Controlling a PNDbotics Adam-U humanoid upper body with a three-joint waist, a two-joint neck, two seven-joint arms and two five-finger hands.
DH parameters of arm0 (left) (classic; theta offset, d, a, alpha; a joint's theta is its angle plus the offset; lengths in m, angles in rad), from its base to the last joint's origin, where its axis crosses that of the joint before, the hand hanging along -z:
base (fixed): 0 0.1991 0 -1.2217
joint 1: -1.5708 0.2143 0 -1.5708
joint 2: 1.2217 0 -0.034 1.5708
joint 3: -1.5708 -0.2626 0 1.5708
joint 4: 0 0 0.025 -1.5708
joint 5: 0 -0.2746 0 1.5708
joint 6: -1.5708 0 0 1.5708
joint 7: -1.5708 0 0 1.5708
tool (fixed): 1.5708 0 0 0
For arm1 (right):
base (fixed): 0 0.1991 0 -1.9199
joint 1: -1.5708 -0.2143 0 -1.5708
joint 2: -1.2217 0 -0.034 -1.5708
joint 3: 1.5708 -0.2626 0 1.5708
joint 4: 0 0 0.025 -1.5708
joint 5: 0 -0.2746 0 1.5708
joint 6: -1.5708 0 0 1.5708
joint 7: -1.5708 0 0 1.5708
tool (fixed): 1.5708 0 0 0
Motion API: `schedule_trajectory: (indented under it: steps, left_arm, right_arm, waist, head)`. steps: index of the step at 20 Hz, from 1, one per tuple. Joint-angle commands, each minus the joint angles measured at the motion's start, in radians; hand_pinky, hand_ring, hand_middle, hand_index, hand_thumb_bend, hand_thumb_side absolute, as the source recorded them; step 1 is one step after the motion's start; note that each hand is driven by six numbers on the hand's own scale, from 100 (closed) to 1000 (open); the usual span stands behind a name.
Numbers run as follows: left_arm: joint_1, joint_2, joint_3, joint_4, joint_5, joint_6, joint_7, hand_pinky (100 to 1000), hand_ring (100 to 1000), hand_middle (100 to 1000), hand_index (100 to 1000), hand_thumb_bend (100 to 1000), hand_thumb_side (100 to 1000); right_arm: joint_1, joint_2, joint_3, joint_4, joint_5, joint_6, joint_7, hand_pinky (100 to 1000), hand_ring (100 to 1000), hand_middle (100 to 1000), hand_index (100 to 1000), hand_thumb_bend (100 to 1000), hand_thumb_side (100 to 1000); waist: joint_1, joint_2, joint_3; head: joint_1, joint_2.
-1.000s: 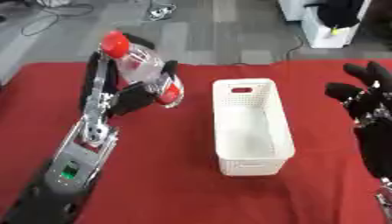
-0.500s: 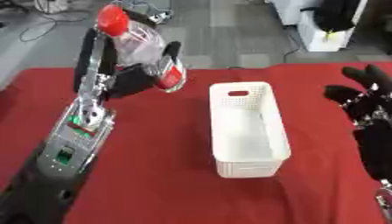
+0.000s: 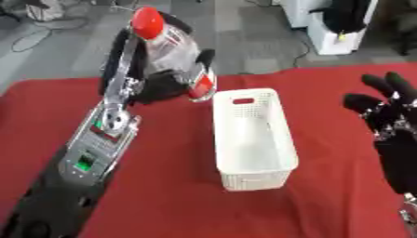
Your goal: Pick up objects on the table and place them in the box.
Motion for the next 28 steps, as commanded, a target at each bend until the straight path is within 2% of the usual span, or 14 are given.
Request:
schedule_trajectory:
  steps: [1,16,28]
  left_arm:
    - [-0.036,0.0,-0.002,0.0,-0.002,-0.006,-0.013,100,623,215,131,228,100]
    - [-0.025,-0.043,-0.027,0.101,-0.026,-0.026,-0.004,100,709,245,137,100,100]
    - [0.014,-0.101,-0.084,0.181,-0.082,-0.076,-0.018,100,771,263,142,100,100]
  right_arm:
    - [-0.008,-0.01,0.0,-0.011,-0.005,0.001,0.004,878,830,923,1000,271,892]
    - [-0.016,-0.012,0.001,-0.013,-0.007,0.006,0.003,879,829,923,1000,269,883]
    - [-0.021,-0.009,0.002,-0.016,-0.003,0.007,0.003,877,831,922,1000,273,879]
  waist:
    - [0.001,-0.026,-0.006]
    - [0.018,-0.023,-0.047]
    - [0.017,-0.01,-0.058]
  head:
    - [0.0,-0.01]
    - [-0.003,-0.008]
    - [0.007,-0.014]
